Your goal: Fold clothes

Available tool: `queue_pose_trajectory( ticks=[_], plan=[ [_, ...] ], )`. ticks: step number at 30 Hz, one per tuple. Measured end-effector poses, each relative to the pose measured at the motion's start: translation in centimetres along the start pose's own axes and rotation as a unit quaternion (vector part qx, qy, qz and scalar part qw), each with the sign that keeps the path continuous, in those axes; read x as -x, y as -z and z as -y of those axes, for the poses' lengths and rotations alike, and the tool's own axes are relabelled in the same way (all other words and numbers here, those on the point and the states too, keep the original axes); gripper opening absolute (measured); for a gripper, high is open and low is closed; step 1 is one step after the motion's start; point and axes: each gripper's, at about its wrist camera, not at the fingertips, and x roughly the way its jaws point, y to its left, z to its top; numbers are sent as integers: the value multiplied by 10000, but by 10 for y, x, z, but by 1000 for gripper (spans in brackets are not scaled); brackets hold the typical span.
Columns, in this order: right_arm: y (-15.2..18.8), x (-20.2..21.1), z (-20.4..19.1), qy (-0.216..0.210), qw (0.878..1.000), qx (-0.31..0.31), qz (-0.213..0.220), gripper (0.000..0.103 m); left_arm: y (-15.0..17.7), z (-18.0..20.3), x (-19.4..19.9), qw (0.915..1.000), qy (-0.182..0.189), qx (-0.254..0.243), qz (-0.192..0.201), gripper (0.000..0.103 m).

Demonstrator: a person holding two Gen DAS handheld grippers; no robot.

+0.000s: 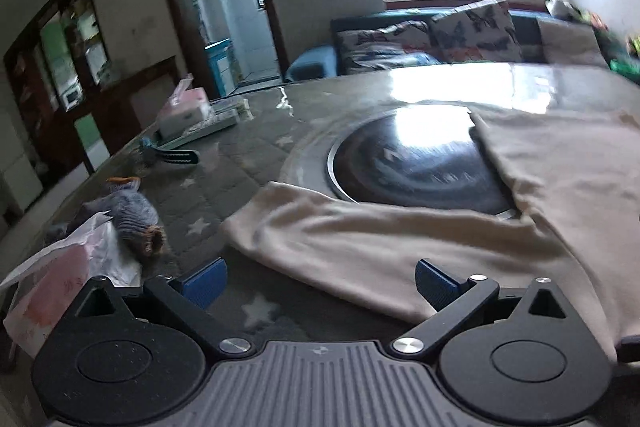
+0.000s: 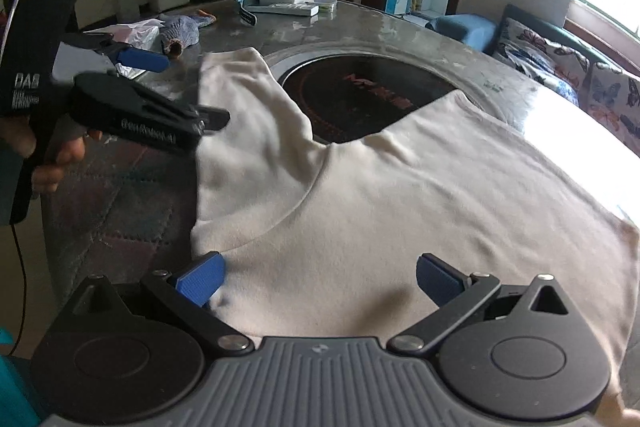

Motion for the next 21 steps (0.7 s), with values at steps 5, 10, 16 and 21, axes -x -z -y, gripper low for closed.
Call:
queue_pose_trajectory(
  ticks=[5,10,16,21],
  plan=[
    [-8,-5,-2,-48,10000,8,16,103,-11,-28,-16,9982,-186,568,-90,99],
    [-9,-8,-2,-76,10000,-43,-12,103,-16,-49,-37,9930,-286,1097,-323,94],
    [-9,2,1,-28,10000,-3,69,103,-19,-56,-50,9908,-354,1231,-441,81],
    [-6,5,3,-32,9999,-67,103,103,-17,-64,-54,9862,-332,1539,-505,74]
  ],
)
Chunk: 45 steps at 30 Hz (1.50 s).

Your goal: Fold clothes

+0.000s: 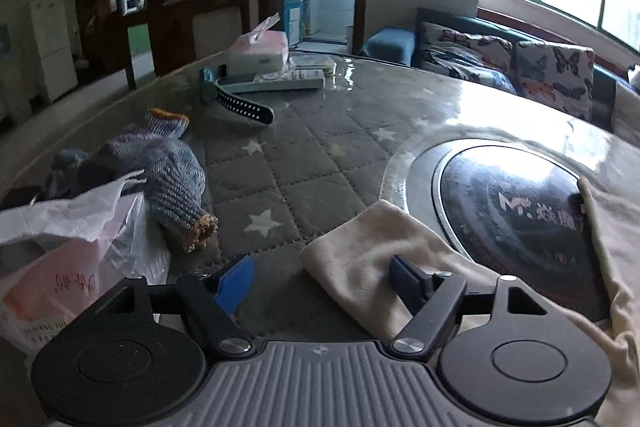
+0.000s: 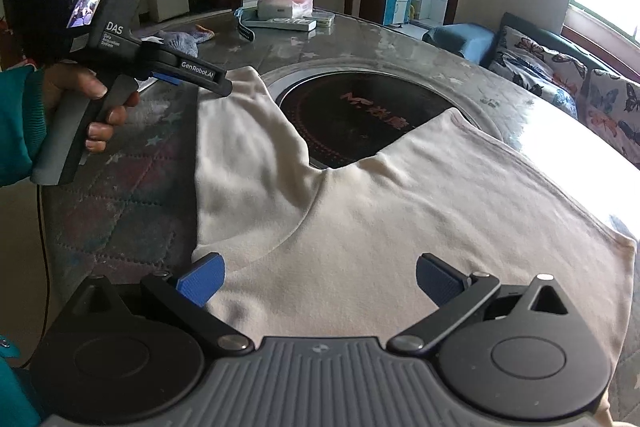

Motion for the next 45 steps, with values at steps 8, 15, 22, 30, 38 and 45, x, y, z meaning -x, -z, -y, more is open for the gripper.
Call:
queue_pose_trajectory(
  ticks=[8,15,22,30,38,45],
  plan=[
    [3,4,1,18,9999,-82,76,103,-2,-2,2,9999,-14,40,147,49],
    [6,5,4,72,9998,-180,87,103,-1,-3,3,9998,-78,24,182,50],
    [6,3,4,65,9997,-211,84,102,-1,-3,3,9998,-14,-28,206,48],
    [6,7,7,6,9993,-365,79,94,-4,-3,13,9985,498,83,223,9],
    [8,21,20,-8,9976,-668,193,88,-9,21,61,9905,1292,-48,460,7],
    [17,38,42,33,9926,-1166,334,81,-7,65,115,9718,2223,-367,694,7]
  ],
)
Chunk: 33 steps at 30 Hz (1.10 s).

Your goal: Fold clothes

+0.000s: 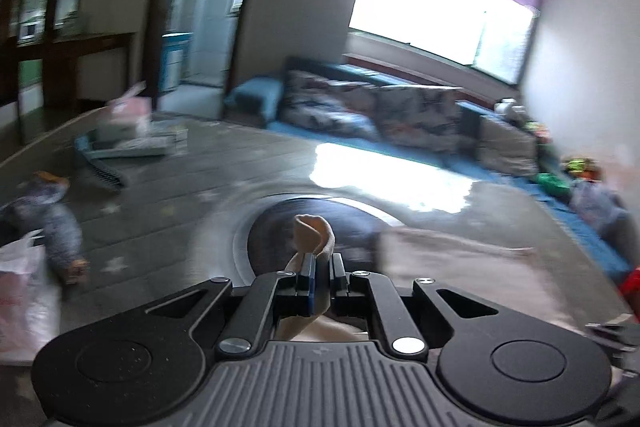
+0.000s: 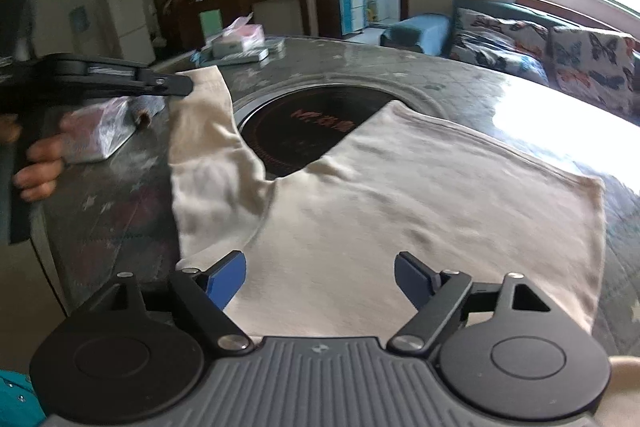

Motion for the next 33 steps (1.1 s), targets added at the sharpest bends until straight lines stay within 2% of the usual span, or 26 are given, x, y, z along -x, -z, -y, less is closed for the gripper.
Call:
queue_pose_trajectory(
  ticks=[4,8,11,15,19,23,25,27,33],
  plan=[
    [4,16,18,73,9993,-334,137,76,3,42,8,9979,612,-193,-23,6],
    [11,32,37,191,9975,-637,231,70,11,83,9,9919,1207,-401,-56,6],
    [18,45,53,321,9949,-909,283,68,20,105,1,9869,1476,-623,-199,6],
    [28,57,73,481,9902,-1265,334,66,46,134,-19,9782,1628,-1128,-626,7],
    [35,61,88,504,9851,-1619,296,61,73,154,-33,9702,1660,-1505,-922,9],
    [36,55,88,391,9843,-1704,237,58,84,152,-30,9657,1697,-1674,-1034,13],
    [34,50,83,319,9852,-1671,197,57,88,150,-27,9639,1698,-1757,-1059,36],
    [31,41,77,242,9865,-1614,114,55,84,141,-19,9653,1636,-1835,-885,47],
    [29,16,64,152,9880,-1532,-116,51,77,95,1,9718,1159,-1982,-544,55]
  ],
)
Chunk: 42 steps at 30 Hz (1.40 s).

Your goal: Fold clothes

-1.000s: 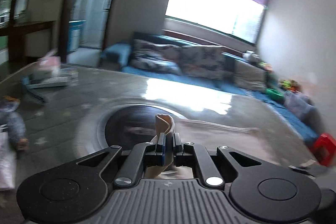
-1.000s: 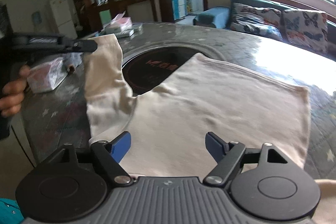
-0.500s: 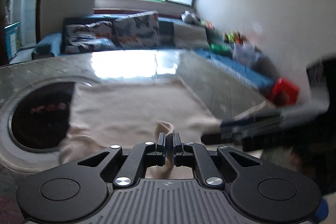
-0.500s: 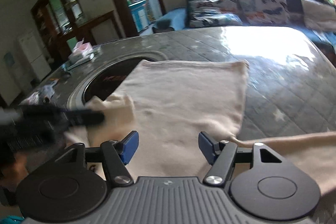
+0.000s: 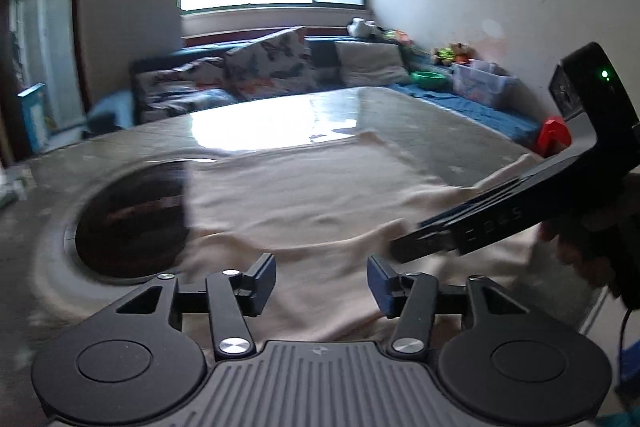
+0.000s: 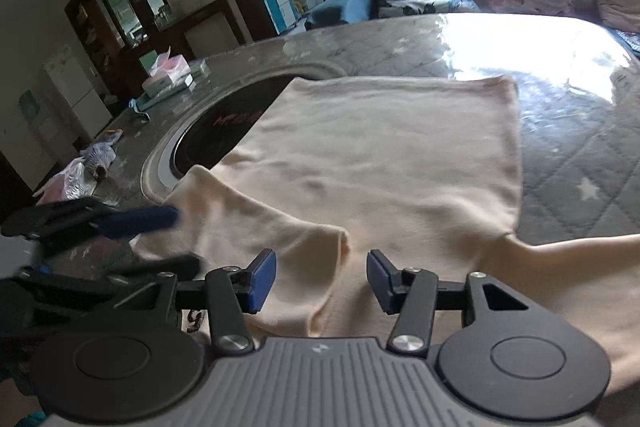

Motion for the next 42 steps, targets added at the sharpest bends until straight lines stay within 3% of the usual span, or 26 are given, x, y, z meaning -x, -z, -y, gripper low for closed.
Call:
queue_pose_trajectory(
  ticks=[7,11,13,19,26,29,31,32,39,41,42],
  plan=[
    [0,-6,-12,211,9993,296,-32,39,24,-42,14,9981,-540,220,-177,65],
    [-2,-7,-13,296,9990,330,-50,28,32,-47,11,9976,-601,188,-294,65],
    [-3,-6,-12,348,9988,329,-55,14,34,-47,9,9977,-579,183,-304,65],
    [-7,3,-14,506,9976,465,120,3,39,-45,5,9981,-507,63,-336,65],
    [-22,28,-22,634,9944,724,443,2,41,-45,7,9984,-506,-31,-260,64],
    [-19,24,-14,602,9962,533,349,10,41,-49,9,9984,-516,51,-246,65],
    [-13,15,-9,553,9975,369,227,22,41,-50,10,9983,-520,75,-252,65],
    [-10,11,-7,505,9982,293,163,24,42,-51,10,9983,-524,77,-256,65],
    [-3,-8,-2,439,9989,129,43,25,41,-52,11,9978,-614,34,-238,81],
    [-4,-8,-5,422,9989,200,51,21,41,-53,10,9977,-637,43,-243,88],
    [-4,-8,-7,414,9988,242,52,13,41,-53,9,9976,-641,40,-246,90]
  ],
)
